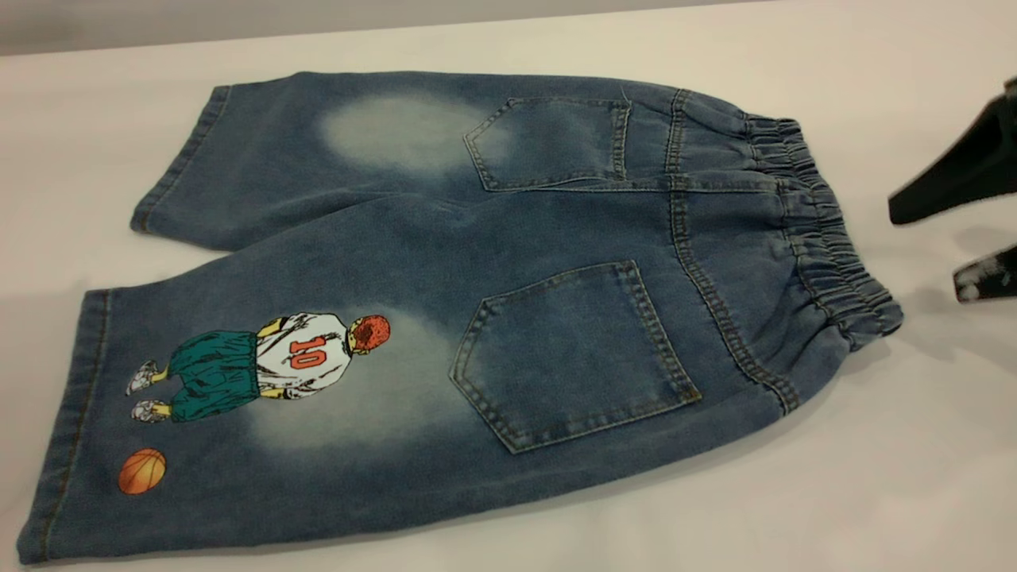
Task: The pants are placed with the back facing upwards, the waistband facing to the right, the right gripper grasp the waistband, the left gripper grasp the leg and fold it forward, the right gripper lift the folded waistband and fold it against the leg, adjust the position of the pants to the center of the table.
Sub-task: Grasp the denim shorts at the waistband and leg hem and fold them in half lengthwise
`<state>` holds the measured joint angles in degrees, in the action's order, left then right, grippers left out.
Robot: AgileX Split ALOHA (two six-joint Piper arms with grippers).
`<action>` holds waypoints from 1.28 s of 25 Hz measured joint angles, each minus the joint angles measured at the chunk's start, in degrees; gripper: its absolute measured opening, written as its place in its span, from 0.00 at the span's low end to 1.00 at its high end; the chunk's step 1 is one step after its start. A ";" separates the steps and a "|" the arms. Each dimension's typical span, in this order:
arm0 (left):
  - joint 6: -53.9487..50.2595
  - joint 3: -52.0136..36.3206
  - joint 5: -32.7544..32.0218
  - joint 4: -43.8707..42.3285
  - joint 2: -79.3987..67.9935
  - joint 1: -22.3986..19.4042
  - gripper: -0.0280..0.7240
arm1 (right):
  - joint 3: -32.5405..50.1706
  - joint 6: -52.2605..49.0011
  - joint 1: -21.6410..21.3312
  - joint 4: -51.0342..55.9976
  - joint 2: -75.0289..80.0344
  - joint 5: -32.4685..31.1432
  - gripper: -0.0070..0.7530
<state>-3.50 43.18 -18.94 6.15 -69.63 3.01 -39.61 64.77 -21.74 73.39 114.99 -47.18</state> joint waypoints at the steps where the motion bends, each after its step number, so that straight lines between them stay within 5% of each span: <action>1: 0.00 0.00 0.11 0.00 0.00 0.00 0.69 | 0.40 0.13 0.00 0.06 0.00 0.62 0.79; 32: 0.02 0.00 0.37 0.00 0.00 0.00 0.69 | 1.00 18.25 0.05 12.60 14.38 -9.08 0.78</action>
<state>-3.49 43.18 -18.57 6.15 -69.63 3.01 -38.61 83.02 -21.69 86.00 129.38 -56.26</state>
